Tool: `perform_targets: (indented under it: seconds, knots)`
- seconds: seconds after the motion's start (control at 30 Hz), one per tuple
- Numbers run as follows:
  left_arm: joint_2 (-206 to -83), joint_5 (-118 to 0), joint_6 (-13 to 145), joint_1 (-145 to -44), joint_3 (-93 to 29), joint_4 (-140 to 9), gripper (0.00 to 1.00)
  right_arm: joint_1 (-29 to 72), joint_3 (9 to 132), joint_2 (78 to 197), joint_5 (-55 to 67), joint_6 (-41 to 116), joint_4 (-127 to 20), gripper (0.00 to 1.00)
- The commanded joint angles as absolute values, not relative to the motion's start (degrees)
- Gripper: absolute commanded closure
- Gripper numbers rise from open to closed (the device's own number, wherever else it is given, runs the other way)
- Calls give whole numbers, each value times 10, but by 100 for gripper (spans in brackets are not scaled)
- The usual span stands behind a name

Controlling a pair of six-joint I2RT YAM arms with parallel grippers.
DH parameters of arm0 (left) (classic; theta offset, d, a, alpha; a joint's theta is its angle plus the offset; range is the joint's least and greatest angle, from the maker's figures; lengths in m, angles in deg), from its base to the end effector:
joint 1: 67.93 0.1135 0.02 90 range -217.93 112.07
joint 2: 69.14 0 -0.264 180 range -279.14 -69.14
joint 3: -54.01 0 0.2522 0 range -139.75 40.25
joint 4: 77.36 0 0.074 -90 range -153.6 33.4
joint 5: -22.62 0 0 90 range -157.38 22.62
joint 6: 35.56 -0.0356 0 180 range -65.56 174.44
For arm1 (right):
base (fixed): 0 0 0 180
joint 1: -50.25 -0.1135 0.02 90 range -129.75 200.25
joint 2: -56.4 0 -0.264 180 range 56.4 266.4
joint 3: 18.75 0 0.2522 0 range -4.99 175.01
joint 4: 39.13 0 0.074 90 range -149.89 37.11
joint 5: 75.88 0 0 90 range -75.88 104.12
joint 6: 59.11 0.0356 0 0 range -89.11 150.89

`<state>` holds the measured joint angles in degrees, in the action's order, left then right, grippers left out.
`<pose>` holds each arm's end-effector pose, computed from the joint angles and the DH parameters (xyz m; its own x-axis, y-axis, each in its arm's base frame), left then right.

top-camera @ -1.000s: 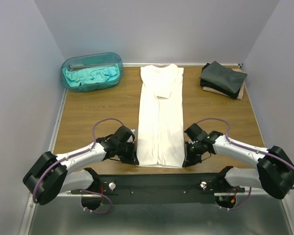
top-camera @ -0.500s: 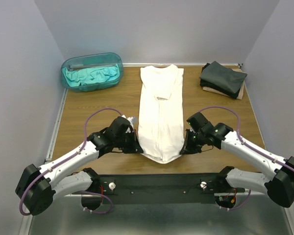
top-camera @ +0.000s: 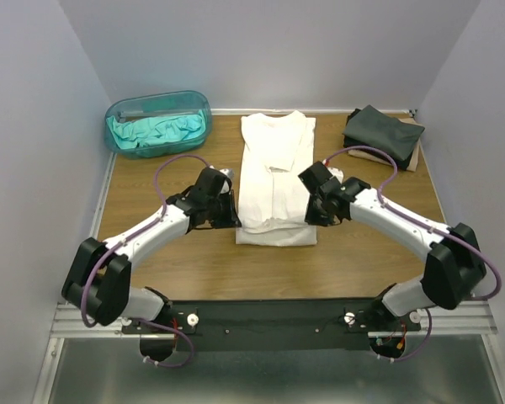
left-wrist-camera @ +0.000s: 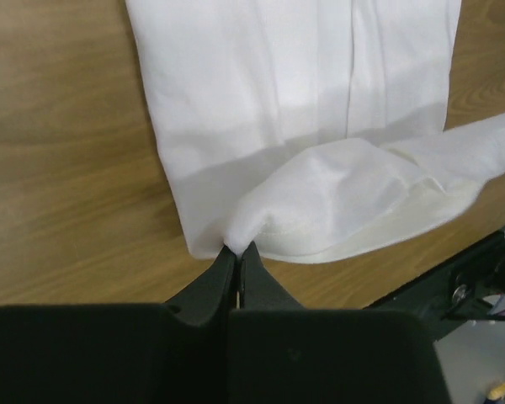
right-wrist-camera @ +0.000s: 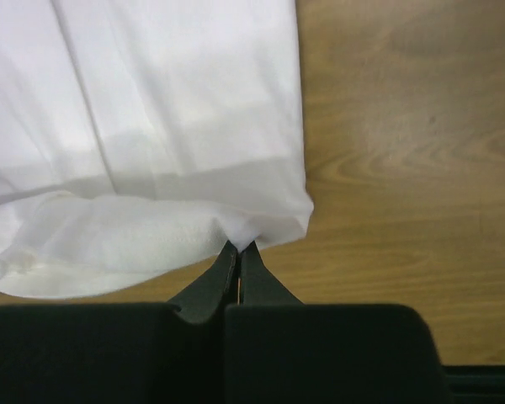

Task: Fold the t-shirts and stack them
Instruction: Fold the tshirt

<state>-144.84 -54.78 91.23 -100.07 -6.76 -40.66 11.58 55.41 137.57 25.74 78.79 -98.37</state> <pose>0.2211 -0.1481 0.2191 -0.9112 -0.1177 -0.3947 0.1100 0.8539 -0.5087 0.2181 0.1654 0.2439 -0.8862 0.2216 -0.4068 0.1624 0.9710 0.1752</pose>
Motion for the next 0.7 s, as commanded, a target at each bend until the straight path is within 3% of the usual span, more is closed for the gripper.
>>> perform_targets:
  seconds: [0.0,0.43,0.67]
  knots:
    - [-1499,-561,862,-973,-122,-468,100,142,614,1443,353,743,-949,99]
    - [-1719,-528,793,-923,-309,-506,100,226,751,1610,335,631,-859,100]
    - [-1771,-524,788,-902,-383,-507,100,257,815,1673,315,588,-851,100]
